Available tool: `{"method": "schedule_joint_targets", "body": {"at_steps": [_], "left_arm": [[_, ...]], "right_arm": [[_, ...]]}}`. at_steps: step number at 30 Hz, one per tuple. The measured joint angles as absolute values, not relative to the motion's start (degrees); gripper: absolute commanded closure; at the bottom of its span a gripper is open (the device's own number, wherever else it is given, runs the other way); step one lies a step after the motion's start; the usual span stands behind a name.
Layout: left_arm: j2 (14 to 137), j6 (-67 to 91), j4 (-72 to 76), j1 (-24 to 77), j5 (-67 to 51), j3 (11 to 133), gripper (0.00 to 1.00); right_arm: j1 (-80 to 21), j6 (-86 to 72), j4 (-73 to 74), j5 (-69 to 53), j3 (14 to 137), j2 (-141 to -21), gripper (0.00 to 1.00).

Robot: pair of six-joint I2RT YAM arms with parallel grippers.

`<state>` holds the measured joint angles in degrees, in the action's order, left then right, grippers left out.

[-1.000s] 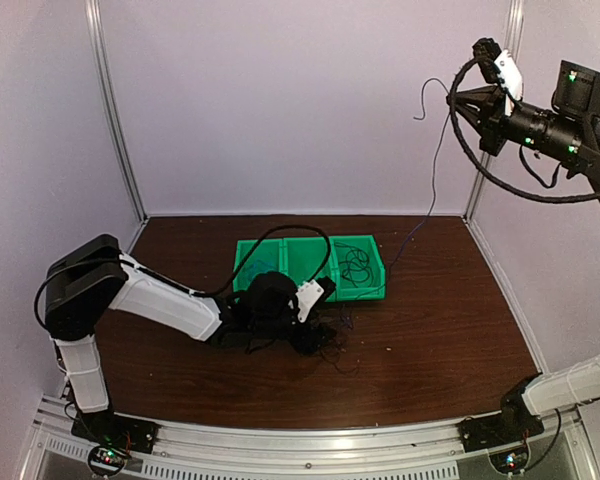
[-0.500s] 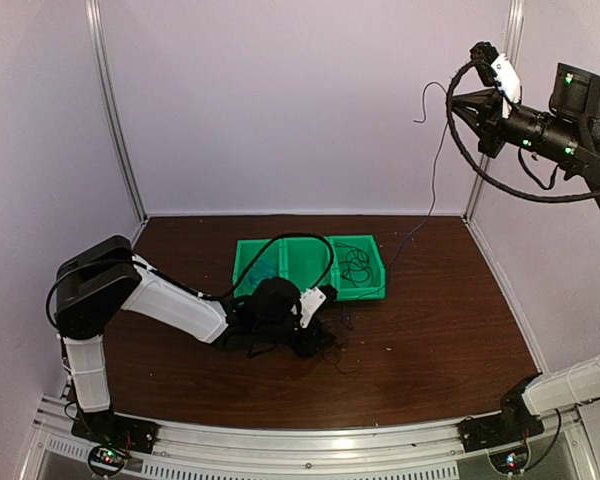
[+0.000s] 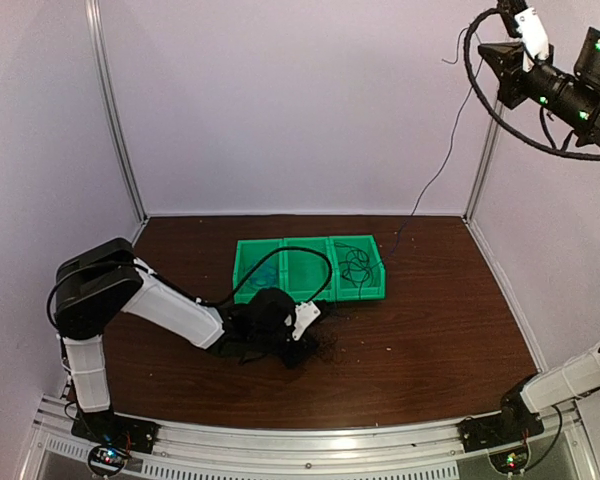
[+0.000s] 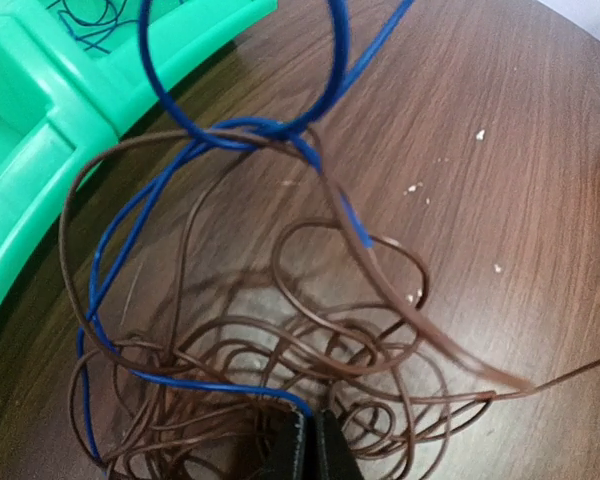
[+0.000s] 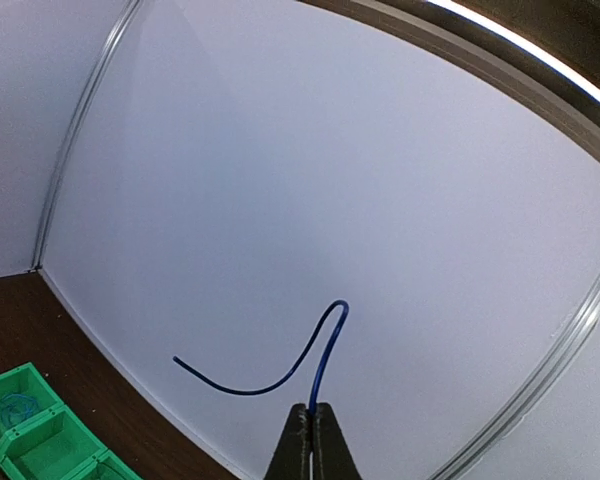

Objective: Untangle the cables

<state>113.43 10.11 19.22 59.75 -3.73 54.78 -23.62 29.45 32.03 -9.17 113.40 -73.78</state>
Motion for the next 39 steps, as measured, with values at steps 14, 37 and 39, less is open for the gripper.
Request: {"method": "schedule_joint_targets", "body": {"at_steps": [14, 37, 39], "left_arm": [[93.69, 13.04, 16.36, 57.80, 4.62, 32.75, 0.83], [81.97, 17.87, 11.92, 57.08, 6.92, 34.46, 0.37], [82.21, 20.03, 11.86, 57.63, 6.31, 34.52, 0.36]], "right_arm": [[-21.80, 34.46, 23.75, 9.13, 118.89, -75.29, 1.00], [-21.34, 27.57, 26.81, -1.52, 98.94, -68.29, 1.00], [-21.34, 27.00, 26.76, -2.07, 98.94, -67.64, 1.00]]}}
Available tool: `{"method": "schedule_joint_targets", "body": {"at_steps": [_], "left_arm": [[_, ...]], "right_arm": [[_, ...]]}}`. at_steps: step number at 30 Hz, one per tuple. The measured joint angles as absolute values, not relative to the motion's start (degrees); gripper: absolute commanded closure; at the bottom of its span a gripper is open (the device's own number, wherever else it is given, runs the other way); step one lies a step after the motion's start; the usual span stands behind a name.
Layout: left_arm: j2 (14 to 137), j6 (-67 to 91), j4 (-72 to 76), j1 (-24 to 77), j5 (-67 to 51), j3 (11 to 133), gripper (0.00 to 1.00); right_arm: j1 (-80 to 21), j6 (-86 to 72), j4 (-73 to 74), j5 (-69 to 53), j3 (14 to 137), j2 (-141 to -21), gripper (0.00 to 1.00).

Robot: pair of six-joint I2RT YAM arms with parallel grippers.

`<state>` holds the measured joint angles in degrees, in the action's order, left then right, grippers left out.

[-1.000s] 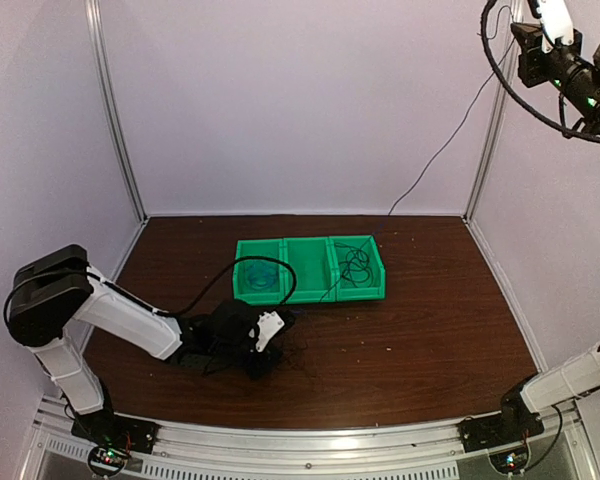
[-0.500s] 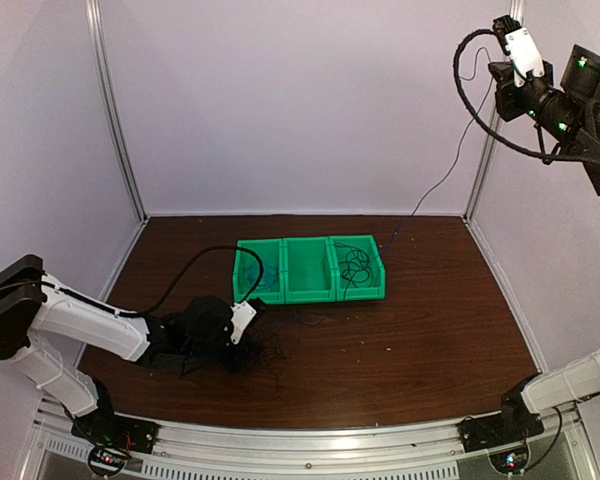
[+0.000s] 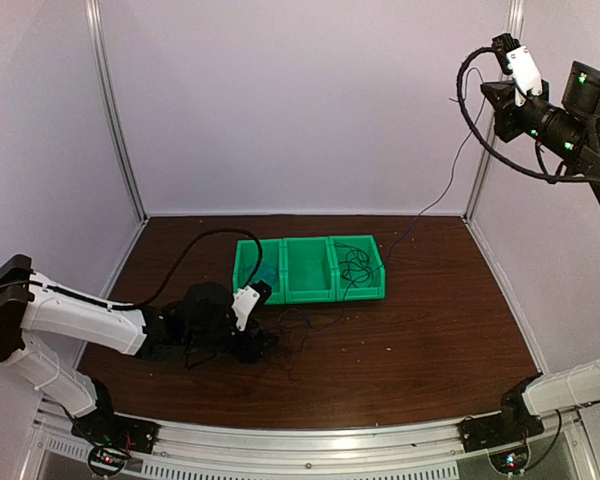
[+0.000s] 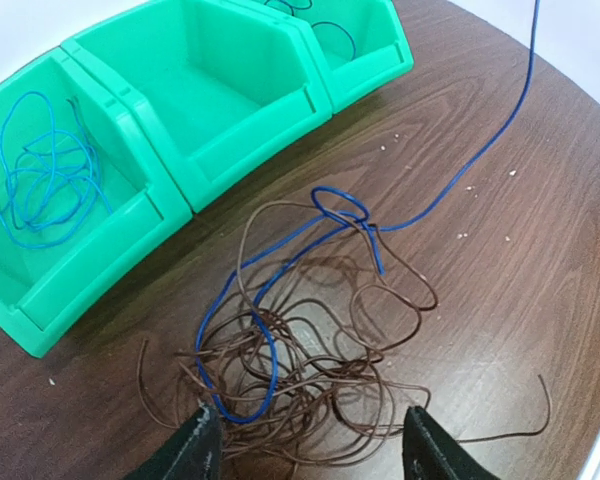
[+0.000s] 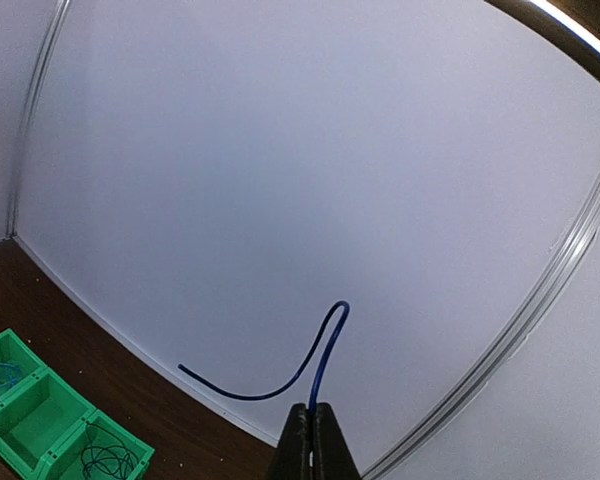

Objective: Untangle the cables

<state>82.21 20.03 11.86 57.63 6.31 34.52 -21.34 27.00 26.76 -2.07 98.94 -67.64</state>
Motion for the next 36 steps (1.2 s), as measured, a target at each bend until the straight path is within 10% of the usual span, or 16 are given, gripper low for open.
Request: {"method": "schedule_joint_targets", "body": {"at_steps": [22, 31, 36], "left_arm": [[104.27, 29.69, 1.85, 63.44, 14.50, 54.26, 0.40], [106.72, 30.92, 2.13, 62.00, 16.16, 53.34, 0.86], [102.98, 31.14, 3.07, 61.54, 17.47, 48.29, 0.88]], "right_arm": [[-21.34, 25.06, 27.18, -5.93, 98.94, -67.94, 1.00], [-21.34, 26.20, 27.20, -4.08, 102.30, -70.37, 1.00], [-21.34, 30.00, 25.91, 2.57, 107.20, -71.75, 1.00]]}}
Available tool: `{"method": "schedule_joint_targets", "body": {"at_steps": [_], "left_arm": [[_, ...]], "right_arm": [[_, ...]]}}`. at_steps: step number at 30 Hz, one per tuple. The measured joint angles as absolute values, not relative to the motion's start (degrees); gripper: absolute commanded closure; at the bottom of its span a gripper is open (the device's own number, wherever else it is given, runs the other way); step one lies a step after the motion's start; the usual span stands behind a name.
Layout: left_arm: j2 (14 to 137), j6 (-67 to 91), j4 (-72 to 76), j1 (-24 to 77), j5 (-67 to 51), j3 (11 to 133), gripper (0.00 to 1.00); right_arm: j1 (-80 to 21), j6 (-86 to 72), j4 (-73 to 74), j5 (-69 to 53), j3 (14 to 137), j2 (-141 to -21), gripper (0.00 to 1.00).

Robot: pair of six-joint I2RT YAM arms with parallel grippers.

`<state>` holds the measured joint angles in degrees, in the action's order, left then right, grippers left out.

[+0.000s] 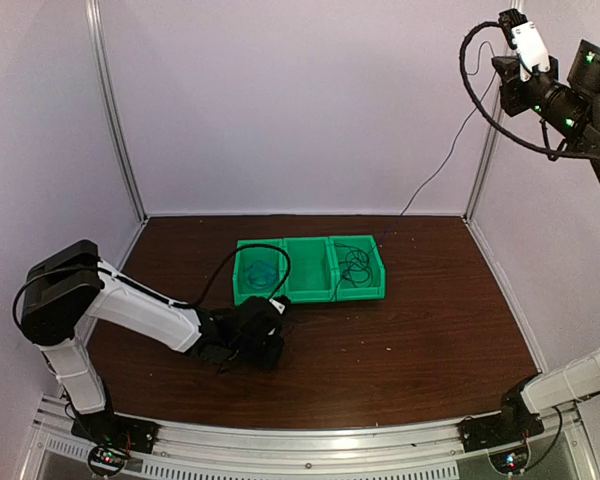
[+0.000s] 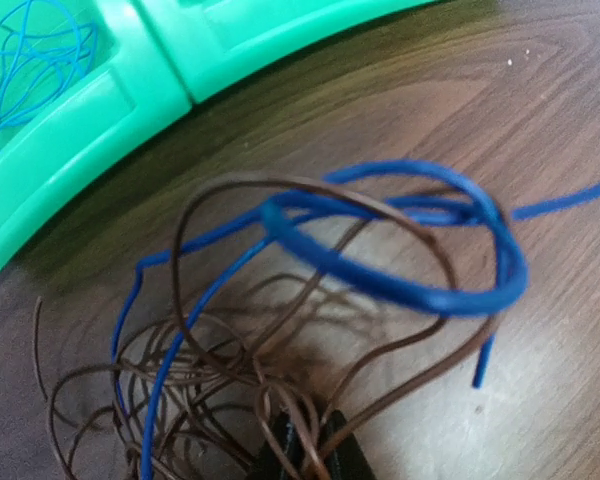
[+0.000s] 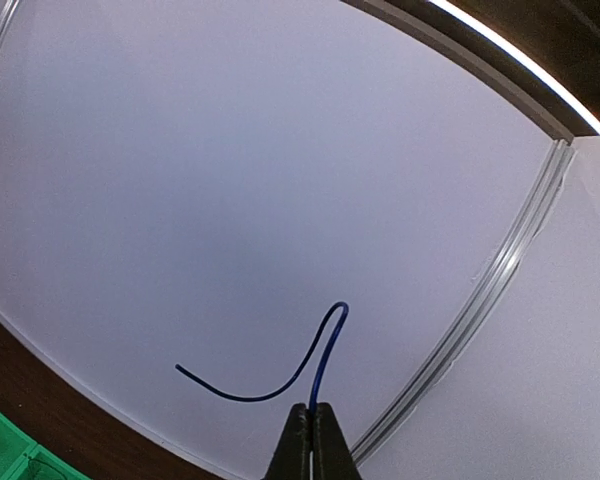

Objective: Untangle the cables

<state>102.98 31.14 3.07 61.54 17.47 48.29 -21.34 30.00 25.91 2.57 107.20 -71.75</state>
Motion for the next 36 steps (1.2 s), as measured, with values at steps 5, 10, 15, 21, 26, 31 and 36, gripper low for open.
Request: {"method": "schedule_joint_targets", "body": {"at_steps": [5, 10, 15, 21, 26, 31, 36], "left_arm": [[96.73, 31.46, 2.52, 61.39, 20.27, 40.71, 0.87], [90.30, 33.61, 2.92, 59.46, 22.79, 33.21, 0.87], [86.91, 36.75, 4.80, 55.90, 22.72, 28.97, 1.00], [85.34, 40.34, 6.83, 51.62, 22.11, 26.63, 1.00], [84.47, 42.17, 6.17, 51.13, 22.81, 26.33, 0.59], [82.11, 40.60, 3.18, 51.44, 22.09, 26.37, 0.42], [73.71, 37.52, -0.23, 52.40, 21.39, 27.20, 0.35]], "right_arm": [[-20.95, 34.33, 20.91, 11.62, 113.34, -73.91, 1.00], [-19.38, 36.84, 15.33, 18.55, 116.46, -75.42, 1.00], [-17.78, 38.28, 12.14, 22.85, 116.77, -75.81, 1.00], [-15.81, 41.12, 7.40, 27.14, 116.77, -75.81, 1.00], [-15.25, 41.95, 5.85, 27.70, 115.33, -74.87, 1.00], [-15.07, 40.45, 10.83, 21.52, 110.21, -72.20, 1.00], [-15.07, 37.98, 16.21, 14.79, 103.61, -70.19, 1.00]]}}
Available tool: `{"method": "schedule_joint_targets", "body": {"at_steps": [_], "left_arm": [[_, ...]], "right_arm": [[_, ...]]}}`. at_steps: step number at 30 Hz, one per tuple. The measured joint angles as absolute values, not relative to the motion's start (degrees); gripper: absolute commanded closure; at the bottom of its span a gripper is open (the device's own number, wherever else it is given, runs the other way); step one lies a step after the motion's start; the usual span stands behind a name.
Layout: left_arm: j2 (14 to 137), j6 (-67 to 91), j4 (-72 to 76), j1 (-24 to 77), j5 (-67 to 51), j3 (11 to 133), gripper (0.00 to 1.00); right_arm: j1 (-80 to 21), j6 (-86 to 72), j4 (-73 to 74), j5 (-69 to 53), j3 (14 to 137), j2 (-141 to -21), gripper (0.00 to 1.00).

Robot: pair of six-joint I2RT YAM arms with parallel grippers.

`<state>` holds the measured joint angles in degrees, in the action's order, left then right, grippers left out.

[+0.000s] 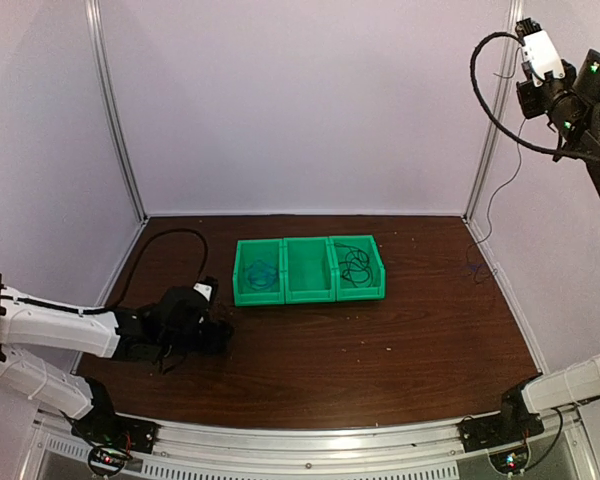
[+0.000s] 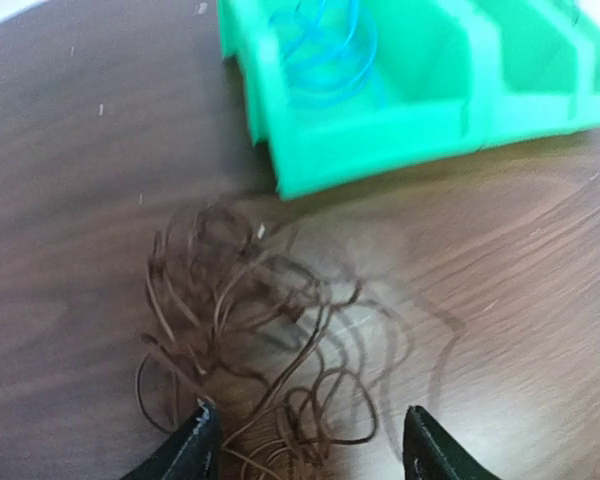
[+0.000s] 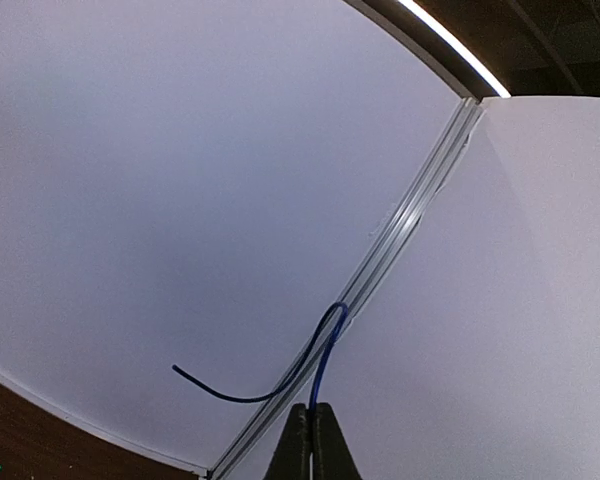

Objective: Untangle the cables

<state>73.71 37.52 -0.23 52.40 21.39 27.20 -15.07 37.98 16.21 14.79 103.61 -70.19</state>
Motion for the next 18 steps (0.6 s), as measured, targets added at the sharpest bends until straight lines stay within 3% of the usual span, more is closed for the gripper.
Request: {"method": "schedule_joint_targets", "body": {"at_steps": [11, 18], "left_arm": [[67.00, 26.41, -2.94, 56.31, 21.67, 38.54, 0.32], [68.69, 14.68, 11.68, 60.93, 14.85, 39.66, 0.29]], "right_arm": [[-15.07, 29.76, 28.60, -8.82, 103.44, -69.54, 1.00], [-15.07, 24.64, 33.71, -29.87, 105.14, -69.89, 1.00]]}}
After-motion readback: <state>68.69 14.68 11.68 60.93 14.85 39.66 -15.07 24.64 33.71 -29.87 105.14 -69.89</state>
